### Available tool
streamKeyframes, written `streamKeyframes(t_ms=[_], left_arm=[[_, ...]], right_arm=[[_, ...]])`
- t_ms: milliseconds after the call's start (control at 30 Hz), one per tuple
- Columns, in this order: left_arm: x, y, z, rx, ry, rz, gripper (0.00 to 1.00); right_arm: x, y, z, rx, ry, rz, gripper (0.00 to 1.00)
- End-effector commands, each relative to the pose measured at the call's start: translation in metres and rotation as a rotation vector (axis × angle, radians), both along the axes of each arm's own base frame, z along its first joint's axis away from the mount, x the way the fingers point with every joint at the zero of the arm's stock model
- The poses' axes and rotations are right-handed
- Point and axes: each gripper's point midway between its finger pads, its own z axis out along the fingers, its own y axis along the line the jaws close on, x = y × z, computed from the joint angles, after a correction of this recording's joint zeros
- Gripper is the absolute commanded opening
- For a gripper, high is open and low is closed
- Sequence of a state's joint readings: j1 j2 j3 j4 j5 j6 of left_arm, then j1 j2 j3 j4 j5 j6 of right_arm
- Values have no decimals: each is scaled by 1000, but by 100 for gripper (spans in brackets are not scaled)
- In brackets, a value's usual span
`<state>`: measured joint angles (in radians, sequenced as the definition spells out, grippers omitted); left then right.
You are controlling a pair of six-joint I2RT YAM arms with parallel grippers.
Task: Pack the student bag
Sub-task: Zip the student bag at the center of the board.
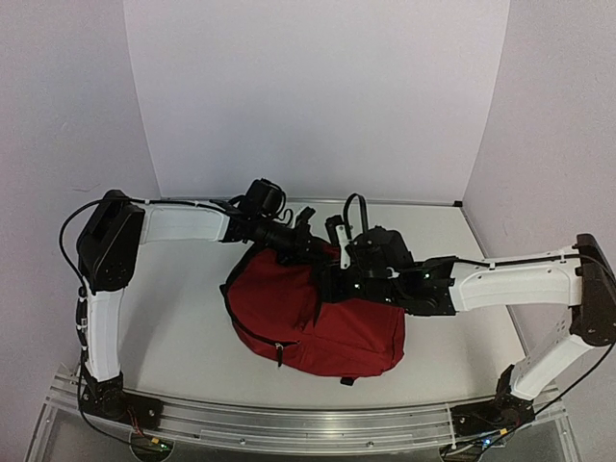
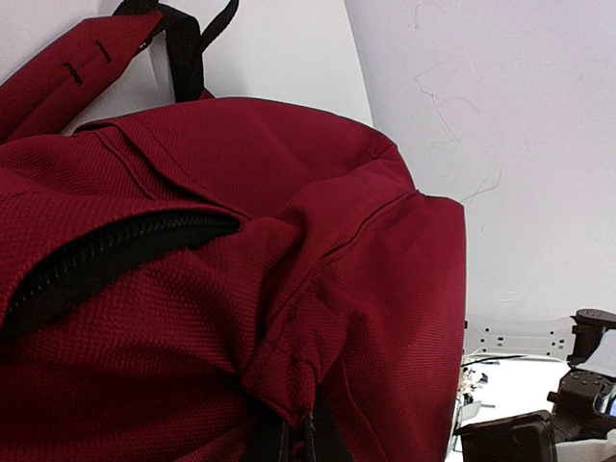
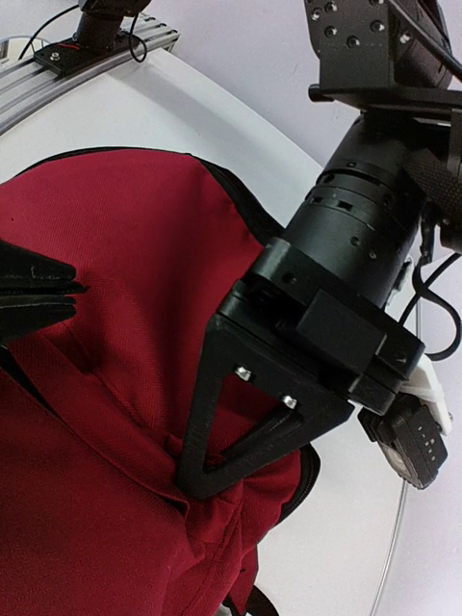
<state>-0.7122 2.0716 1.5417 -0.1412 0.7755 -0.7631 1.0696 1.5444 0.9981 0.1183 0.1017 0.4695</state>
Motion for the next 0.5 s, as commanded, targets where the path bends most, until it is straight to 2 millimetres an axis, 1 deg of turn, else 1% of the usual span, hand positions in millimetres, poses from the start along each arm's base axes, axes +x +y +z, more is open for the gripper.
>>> streamKeyframes(t_ms=[0,200,267,467], left_arm=[[79,38,-8,10,-103,271,0],[107,61,-7,-19,-109,350,0],[115,66,-8,-16,-114,368,0],[135,81,-6,-9,-138,420,0]], right_arm=[[-57,28,7,12,81,172,0],[-71,38,0,-15,99,205,0],[-76,37,-7,-43,115,211,0],[-82,38,-14,-64,126,221,0]])
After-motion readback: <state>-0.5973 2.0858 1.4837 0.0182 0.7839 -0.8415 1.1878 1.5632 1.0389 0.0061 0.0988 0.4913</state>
